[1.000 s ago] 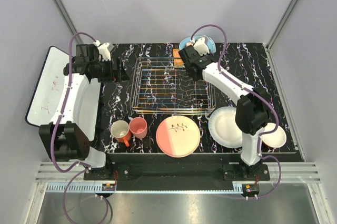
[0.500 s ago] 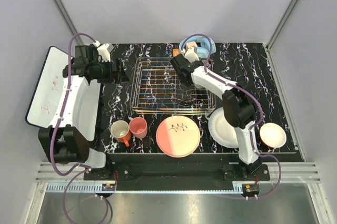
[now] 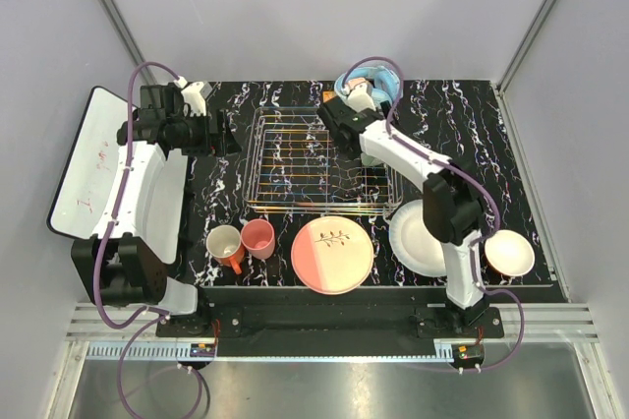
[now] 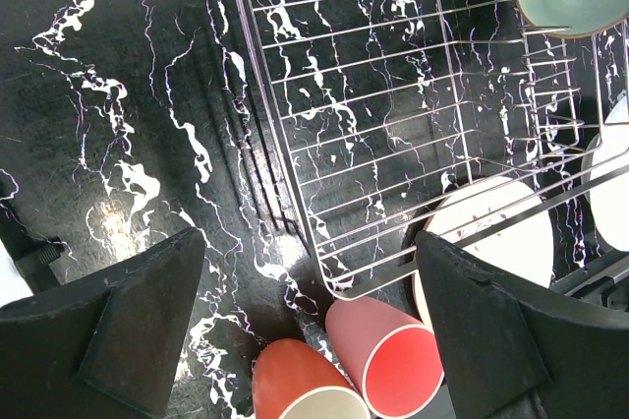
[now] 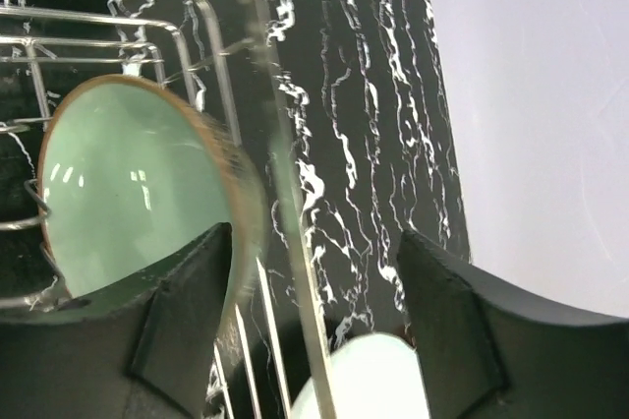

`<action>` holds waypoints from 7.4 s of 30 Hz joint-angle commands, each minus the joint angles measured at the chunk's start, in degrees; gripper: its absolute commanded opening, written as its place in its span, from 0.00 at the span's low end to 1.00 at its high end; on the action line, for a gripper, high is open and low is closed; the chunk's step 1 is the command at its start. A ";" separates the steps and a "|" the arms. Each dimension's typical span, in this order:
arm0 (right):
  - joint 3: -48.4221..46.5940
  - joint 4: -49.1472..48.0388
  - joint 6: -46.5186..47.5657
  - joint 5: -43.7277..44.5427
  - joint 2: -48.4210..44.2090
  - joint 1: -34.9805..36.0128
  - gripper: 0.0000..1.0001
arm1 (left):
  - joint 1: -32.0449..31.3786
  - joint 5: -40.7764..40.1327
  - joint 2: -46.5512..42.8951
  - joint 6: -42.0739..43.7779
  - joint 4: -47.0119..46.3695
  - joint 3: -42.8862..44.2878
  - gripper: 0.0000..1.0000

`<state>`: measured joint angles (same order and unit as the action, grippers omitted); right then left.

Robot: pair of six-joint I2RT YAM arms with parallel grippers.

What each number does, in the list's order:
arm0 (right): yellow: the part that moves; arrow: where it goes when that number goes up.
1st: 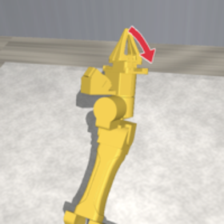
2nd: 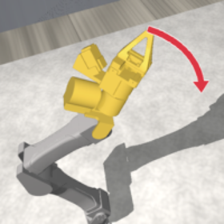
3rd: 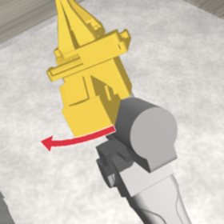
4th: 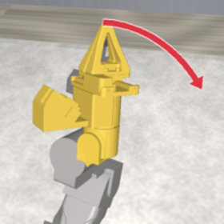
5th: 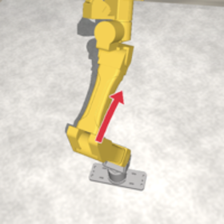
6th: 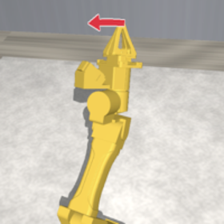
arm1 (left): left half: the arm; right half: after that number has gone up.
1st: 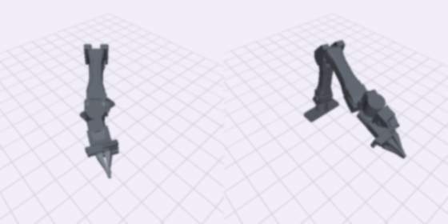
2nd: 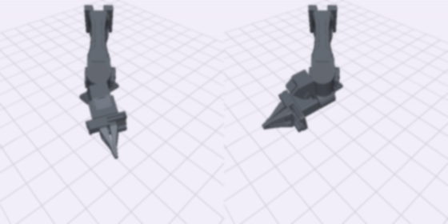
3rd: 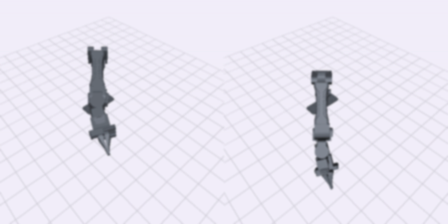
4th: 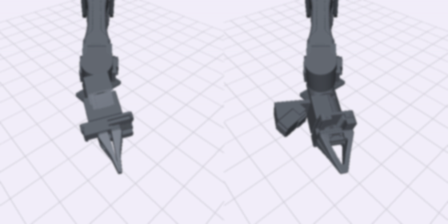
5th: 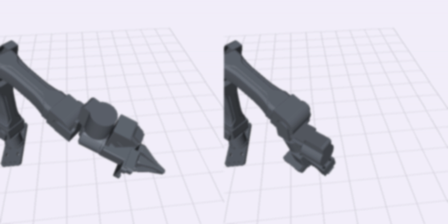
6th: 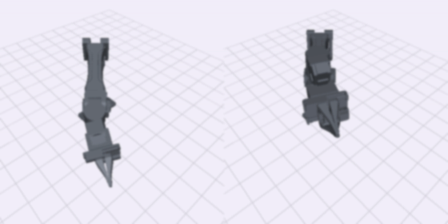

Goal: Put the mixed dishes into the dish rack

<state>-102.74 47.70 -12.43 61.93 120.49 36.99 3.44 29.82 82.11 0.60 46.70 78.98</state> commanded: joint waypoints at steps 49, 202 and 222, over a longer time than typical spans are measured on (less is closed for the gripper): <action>51.24 9.87 -44.71 -28.97 -43.94 -49.03 0.86 | 0.16 4.01 3.32 0.46 5.16 11.55 0.90; 22.76 10.30 -22.55 5.13 -28.20 2.64 0.00 | 0.16 3.49 5.61 -0.16 -4.24 -2.07 0.86; 15.73 27.87 -38.45 3.81 -12.83 13.01 0.00 | 0.16 2.52 5.35 0.98 -6.71 -4.71 0.86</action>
<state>-83.81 69.34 -43.38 64.64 105.23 48.07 3.44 31.92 89.95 0.47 42.28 74.83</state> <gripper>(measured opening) 0.047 0.859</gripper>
